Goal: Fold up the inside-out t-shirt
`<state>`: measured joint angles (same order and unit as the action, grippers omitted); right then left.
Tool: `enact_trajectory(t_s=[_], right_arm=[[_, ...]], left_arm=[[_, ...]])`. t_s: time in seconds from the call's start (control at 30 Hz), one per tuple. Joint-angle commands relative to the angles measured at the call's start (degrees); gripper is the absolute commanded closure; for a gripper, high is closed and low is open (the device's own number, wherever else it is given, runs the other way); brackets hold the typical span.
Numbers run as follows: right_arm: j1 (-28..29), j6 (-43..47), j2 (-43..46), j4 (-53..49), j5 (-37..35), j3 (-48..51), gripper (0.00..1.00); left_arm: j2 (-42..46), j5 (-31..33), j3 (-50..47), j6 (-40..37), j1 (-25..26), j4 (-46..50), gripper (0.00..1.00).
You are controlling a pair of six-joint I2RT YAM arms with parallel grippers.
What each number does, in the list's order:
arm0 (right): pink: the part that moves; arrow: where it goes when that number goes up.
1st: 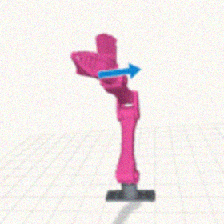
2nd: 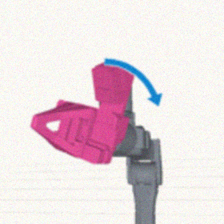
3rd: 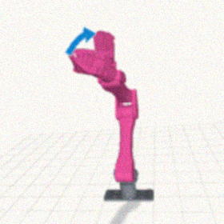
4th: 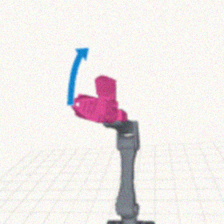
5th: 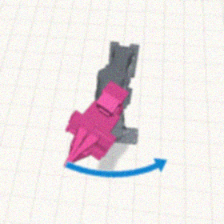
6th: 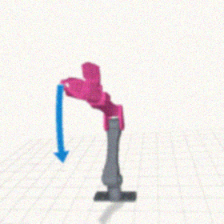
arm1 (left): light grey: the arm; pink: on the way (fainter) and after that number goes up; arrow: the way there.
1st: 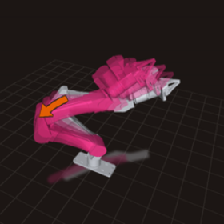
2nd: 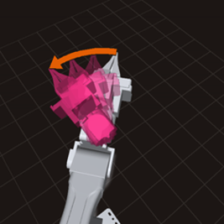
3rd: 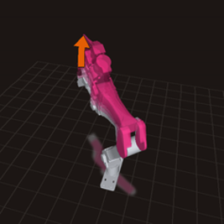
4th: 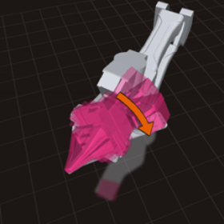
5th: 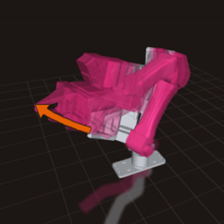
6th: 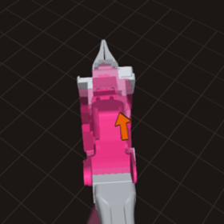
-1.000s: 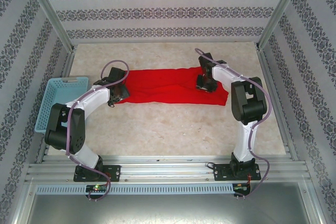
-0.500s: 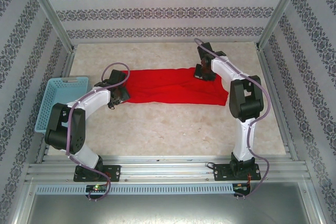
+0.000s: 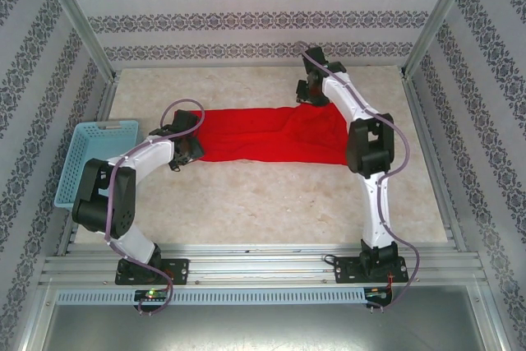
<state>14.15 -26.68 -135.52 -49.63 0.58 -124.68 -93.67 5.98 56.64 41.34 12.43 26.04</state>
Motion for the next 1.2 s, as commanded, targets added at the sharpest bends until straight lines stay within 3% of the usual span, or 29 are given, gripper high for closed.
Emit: enact_trajectory(t_s=[0.0,0.17,0.37,0.5,0.83,0.97,1.17], right_arm=[[0.8,1.7,-2.0,-4.2,1.0,-4.3,0.59],[0.9,3.3,2.6,-3.4,1.5,-0.5,0.53],[-0.4,0.4,16.8,7.2,0.8,23.4,0.48],[-1.6,-3.4,23.0,14.9,4.5,38.9,0.47],[-7.1,-13.9,31.0,25.1,7.3,63.0,0.47],[-7.8,-15.4,34.4,23.8,3.0,65.8,0.48],[-10.5,-13.0,35.0,23.5,4.7,66.5,0.49]], left_arm=[[-1.3,-0.1,2.1,-1.6,0.7,-0.9,0.34],[-3.2,-0.2,5.1,-2.9,0.7,-0.8,0.34],[-7.2,-1.0,10.0,-5.4,0.8,-2.1,0.32],[-12.3,-1.0,13.6,-5.0,0.2,-1.1,0.32],[-14.0,-1.8,7.1,-1.9,-2.7,-3.5,0.30],[-11.7,-1.5,3.6,-1.6,-3.1,-4.8,0.30],[-9.6,-1.9,0.7,-2.1,-3.2,-5.5,0.29]])
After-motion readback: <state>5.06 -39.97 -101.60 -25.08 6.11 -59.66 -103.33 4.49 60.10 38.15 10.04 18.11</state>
